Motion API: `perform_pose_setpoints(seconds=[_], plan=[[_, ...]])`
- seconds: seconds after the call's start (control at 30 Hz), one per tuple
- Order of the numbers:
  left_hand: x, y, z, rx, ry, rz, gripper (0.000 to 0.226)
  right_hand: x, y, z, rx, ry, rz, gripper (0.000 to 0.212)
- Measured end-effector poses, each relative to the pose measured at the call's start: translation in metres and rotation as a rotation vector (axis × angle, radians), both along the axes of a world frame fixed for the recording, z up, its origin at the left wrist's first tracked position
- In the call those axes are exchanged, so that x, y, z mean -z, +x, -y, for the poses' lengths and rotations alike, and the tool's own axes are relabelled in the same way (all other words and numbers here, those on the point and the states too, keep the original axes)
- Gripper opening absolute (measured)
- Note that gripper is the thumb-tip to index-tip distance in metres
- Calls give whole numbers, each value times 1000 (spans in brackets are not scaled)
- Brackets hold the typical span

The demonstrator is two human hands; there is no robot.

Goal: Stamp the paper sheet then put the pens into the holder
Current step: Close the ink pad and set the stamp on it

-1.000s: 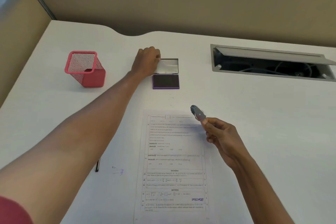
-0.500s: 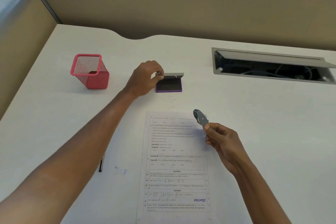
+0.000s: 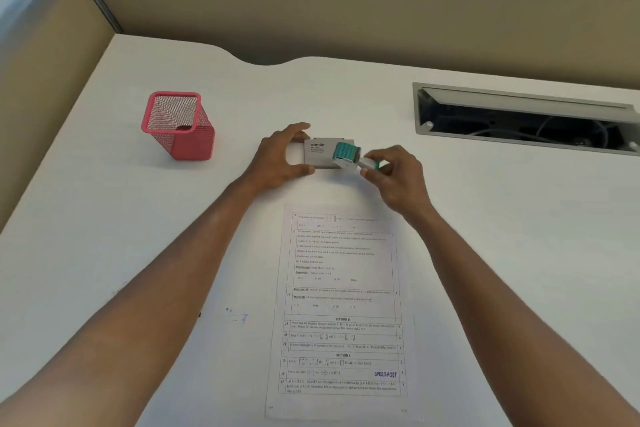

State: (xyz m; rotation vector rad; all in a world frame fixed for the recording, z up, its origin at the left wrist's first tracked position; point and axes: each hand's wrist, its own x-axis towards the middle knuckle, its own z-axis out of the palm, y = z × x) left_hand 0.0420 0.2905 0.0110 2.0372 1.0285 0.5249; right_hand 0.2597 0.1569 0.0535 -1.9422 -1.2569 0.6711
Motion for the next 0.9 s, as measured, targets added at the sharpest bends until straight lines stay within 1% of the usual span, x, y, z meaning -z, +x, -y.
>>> perform_pose_setpoints(seconds=[0.1, 0.2, 0.7, 0.8, 0.9], plan=[[0, 1, 0, -8, -22, 44, 83, 7, -4, -21, -86, 10, 97, 28], [0, 0, -1, -16, -34, 67, 82, 9, -9, -34, -98, 13, 141, 29], [3, 1, 1, -54, -47, 92, 83, 15, -14, -55, -128, -32, 138, 30], [4, 1, 1, -61, -46, 91, 83, 14, -14, -54, -141, -36, 157, 34], [5, 1, 1, -67, -45, 92, 82, 12, -12, -53, -133, -38, 134, 46]])
